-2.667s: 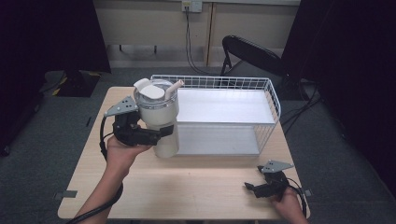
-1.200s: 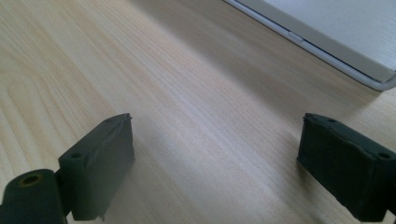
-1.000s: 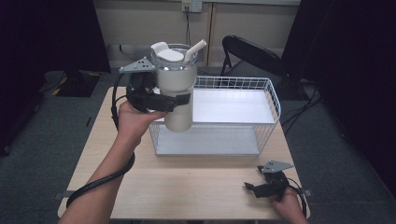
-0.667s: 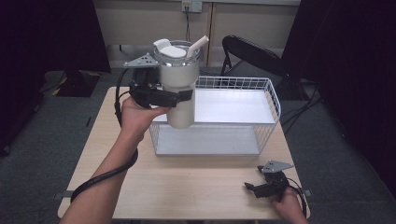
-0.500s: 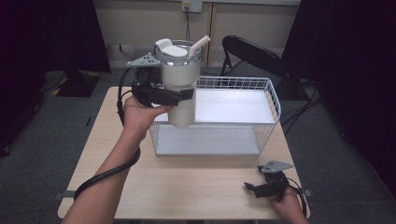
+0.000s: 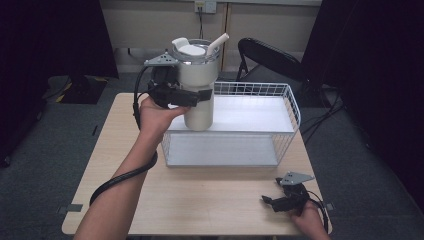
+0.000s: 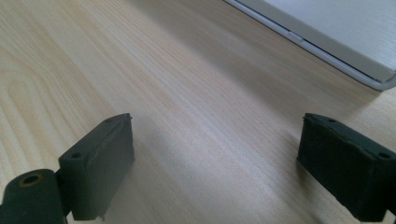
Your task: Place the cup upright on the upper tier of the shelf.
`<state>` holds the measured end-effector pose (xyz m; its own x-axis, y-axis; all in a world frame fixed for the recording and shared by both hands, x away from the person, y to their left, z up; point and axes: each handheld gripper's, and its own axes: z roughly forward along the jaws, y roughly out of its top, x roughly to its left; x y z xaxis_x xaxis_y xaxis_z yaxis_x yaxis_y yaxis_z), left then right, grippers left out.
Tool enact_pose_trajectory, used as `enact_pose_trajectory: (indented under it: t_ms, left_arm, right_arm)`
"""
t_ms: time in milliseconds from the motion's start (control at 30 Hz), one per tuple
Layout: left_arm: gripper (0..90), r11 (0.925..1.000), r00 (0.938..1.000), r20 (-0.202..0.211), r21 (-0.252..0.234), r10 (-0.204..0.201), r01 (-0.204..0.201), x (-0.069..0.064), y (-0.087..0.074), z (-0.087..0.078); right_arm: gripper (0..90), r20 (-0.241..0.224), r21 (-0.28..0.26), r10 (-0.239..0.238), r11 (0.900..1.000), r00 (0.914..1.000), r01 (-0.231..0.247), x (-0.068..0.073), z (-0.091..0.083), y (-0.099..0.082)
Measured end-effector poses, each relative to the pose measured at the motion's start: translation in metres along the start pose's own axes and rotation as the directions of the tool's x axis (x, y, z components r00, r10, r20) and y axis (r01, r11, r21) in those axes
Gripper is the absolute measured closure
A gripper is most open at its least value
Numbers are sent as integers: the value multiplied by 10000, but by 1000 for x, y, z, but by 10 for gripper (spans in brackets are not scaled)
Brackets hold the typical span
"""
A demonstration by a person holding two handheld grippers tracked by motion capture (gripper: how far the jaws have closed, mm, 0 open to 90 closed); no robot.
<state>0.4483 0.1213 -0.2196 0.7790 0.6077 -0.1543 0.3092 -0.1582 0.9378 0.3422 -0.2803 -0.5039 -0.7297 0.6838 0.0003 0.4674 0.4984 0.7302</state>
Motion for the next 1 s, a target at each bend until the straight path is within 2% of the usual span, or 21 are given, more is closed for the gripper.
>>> enact_pose_trajectory:
  t_ms: [433,1000]
  left_arm:
    - [103,10000,9998,-211,79,-37,38,8,4,22]
    - [103,9999,9988,-483,47,-125,127,16,5,43]
  right_arm:
    - [99,0,-1,3,10000,10000,-3,0,0,0]
    - [99,-3,11,-5,10000,10000,5,0,0,0]
